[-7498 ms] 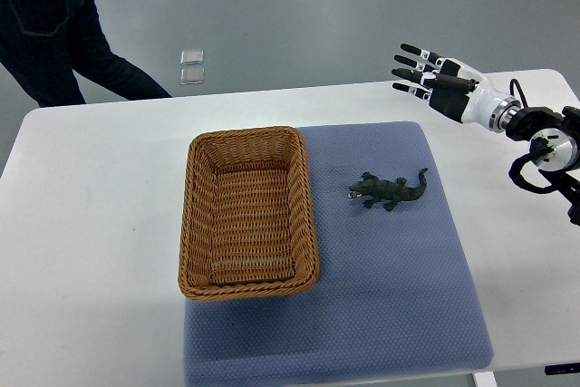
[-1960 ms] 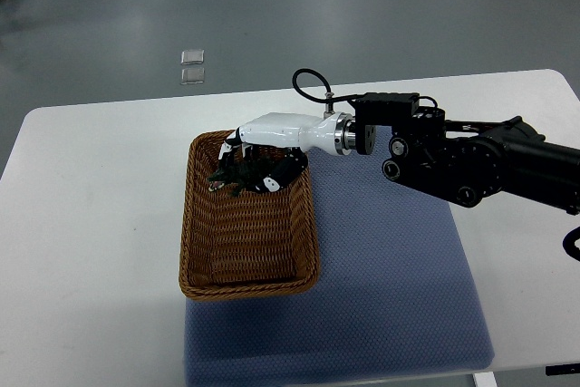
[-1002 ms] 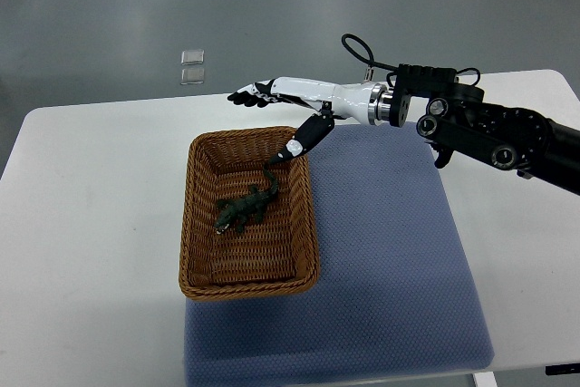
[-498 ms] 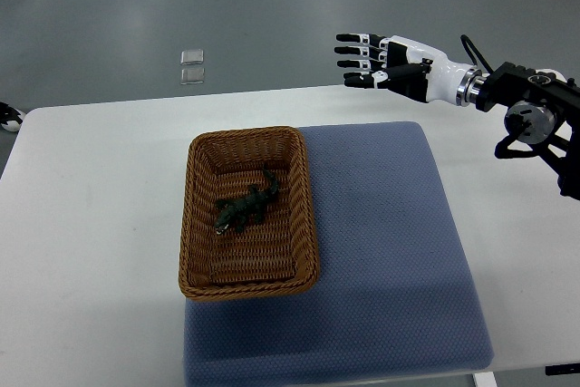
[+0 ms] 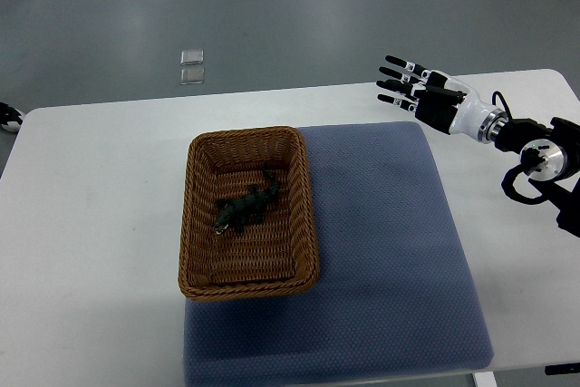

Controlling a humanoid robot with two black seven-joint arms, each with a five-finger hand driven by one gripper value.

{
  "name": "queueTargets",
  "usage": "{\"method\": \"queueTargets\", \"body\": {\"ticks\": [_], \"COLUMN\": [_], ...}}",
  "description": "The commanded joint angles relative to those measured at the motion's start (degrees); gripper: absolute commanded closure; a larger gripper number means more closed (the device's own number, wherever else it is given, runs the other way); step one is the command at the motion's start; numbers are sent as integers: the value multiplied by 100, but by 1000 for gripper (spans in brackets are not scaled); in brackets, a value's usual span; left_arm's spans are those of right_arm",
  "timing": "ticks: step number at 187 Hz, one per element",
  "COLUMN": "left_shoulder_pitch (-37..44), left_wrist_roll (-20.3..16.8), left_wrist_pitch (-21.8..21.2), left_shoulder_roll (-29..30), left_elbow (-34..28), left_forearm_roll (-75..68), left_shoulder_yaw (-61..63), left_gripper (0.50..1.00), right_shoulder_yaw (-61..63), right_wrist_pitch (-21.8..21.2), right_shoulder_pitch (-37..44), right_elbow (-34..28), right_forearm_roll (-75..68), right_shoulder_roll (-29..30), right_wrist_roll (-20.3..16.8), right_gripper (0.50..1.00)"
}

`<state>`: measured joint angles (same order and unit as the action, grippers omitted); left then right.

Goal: Place crocodile in brown basket with right hand

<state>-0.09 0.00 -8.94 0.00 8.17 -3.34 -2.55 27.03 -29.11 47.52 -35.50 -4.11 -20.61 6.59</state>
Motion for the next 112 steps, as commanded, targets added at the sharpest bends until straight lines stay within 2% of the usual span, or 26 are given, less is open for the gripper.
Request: {"method": "queueTargets", "body": {"ticks": [1, 112], "left_shoulder_pitch": [0, 0], "left_wrist_roll": [0, 0], "left_wrist_pitch": [-2, -2], "left_shoulder_roll": [0, 0], "left_elbow": [0, 0], "left_forearm_roll": [0, 0], "left_shoulder_yaw": [0, 0], "left_gripper": [500, 500], "right_shoulder_yaw": [4, 4], "right_wrist_pitch": [-24, -42], "right_shoulder_pitch": [-32, -41], "right_elbow": [0, 0], "right_forearm_roll": [-20, -28], "right_shoulder_roll": [14, 5], "right_wrist_roll": [1, 1], "right_gripper": [572, 572]}}
